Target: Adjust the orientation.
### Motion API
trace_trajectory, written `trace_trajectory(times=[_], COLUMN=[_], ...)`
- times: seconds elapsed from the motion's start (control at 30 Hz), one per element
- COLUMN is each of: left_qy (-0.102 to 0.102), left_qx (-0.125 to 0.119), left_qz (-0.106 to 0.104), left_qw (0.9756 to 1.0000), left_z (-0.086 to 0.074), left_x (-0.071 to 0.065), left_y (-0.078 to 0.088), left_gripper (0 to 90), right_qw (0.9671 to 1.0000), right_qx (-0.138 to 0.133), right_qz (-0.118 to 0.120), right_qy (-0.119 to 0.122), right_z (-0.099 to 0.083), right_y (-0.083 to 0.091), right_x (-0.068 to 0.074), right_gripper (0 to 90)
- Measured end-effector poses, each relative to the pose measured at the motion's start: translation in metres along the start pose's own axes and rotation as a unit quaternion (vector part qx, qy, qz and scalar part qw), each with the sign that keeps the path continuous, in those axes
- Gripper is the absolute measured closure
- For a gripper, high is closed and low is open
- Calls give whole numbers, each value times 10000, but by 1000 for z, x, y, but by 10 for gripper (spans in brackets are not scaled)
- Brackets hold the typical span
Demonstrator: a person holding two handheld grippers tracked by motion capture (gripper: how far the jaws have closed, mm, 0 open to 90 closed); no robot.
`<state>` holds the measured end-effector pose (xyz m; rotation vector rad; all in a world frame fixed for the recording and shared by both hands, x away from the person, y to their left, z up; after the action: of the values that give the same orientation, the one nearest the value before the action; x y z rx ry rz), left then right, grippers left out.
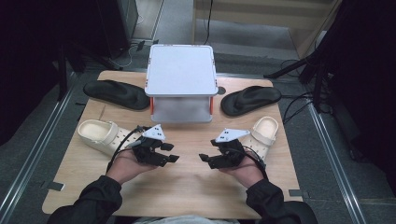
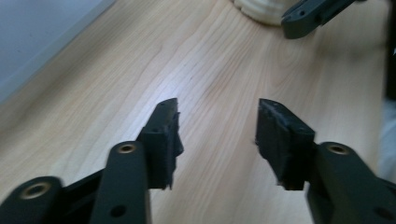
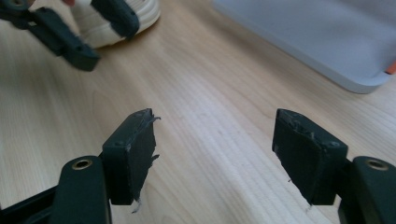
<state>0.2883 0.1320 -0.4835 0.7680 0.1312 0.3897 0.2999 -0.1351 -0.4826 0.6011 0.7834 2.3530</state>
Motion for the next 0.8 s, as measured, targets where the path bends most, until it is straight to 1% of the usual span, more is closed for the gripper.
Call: trace_trajectory(times=[0.03, 0.07, 0.1, 0.13, 0.17, 0.2, 0.23, 0.27, 0.3, 0.33, 0.37, 0.4, 0.43, 0.47, 0.5, 0.53, 0.57, 0.63, 0.67, 0.73, 0.8], left_qy=[-93, -93, -19, 115, 125, 125, 55, 55, 92, 92, 132, 150, 172, 172, 230, 242, 242, 122, 118, 157, 213], left_qx=[68, 68, 77, 109, 180, 180, 98, 98, 81, 81, 91, 125, 163, 163, 140, 136, 136, 234, 220, 195, 180], left_qz=[97, 97, -15, -254, -266, -266, -179, -179, -254, -254, -313, -349, -438, -438, -500, -569, -569, -498, -466, -467, -433], left_qw=[9999, 9999, 10000, 9996, 9994, 9994, 9998, 9998, 9996, 9996, 9994, 9992, 9988, 9988, 9984, 9980, 9980, 9984, 9986, 9986, 9987], left_z=[0, 0, 2, 5, 6, 6, 7, 7, 7, 7, 7, 6, 5, 5, 5, 4, 4, 4, 3, 2, 3], left_x=[-2, -2, -1, 0, 1, 1, -1, -1, -1, -1, 0, 0, 1, 1, 1, 3, 3, 4, 4, 6, 7], left_y=[-2, -2, -2, -3, -2, -2, 1, 1, 2, 2, 2, 3, 3, 3, 3, 5, 5, 6, 6, 8, 9], left_gripper=[484, 451, 451, 451, 447, 465, 475, 475, 464, 455, 455, 452, 449, 450, 450, 450, 452, 453, 452, 449, 446], right_qw=[9999, 9999, 9998, 9998, 9998, 9998, 9997, 9997, 9997, 9997, 9997, 9994, 9992, 9991, 9992, 9993, 9992, 9992, 9991, 9988, 9986], right_qx=[99, 99, 114, 104, 100, 100, 162, 162, 189, 189, 208, 309, 350, 380, 359, 337, 337, 369, 391, 472, 497], right_qz=[62, 62, 84, 38, 68, 68, 9, 9, -15, -15, -8, 133, 206, 207, 166, 130, 104, 96, 89, 95, 123], right_qy=[71, 71, 105, 147, 167, 167, 158, 158, 133, 133, 115, 42, -16, -28, 52, 139, 171, 114, 109, 87, 92], right_z=[-2, -2, -2, -2, -2, -2, -2, -2, -3, -3, -3, -2, -2, -2, -2, -2, -3, -3, -4, -5, -5], right_y=[-2, -2, -3, -3, -3, -3, -2, -2, -1, -1, -1, -2, -3, -4, -4, -4, -4, -5, -7, -8, -9], right_x=[5, 5, 6, 8, 8, 8, 7, 7, 5, 5, 4, 3, 3, 4, 5, 6, 7, 9, 8, 8, 8], right_gripper=[322, 322, 324, 339, 348, 348, 366, 366, 400, 400, 413, 437, 448, 457, 457, 459, 463, 480, 482, 514, 517])
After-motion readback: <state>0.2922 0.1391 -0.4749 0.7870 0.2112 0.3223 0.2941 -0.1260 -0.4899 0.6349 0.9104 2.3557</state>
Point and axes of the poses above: each handheld gripper's, and its own axes: y roughly backward along the jaws, z roughly out of its top, x roughly to its left, the point moved 1 cm from there along -y, roughly forward along the jaws, and after that the axes turned 11 degrees about -y, right-handed, at the moved point
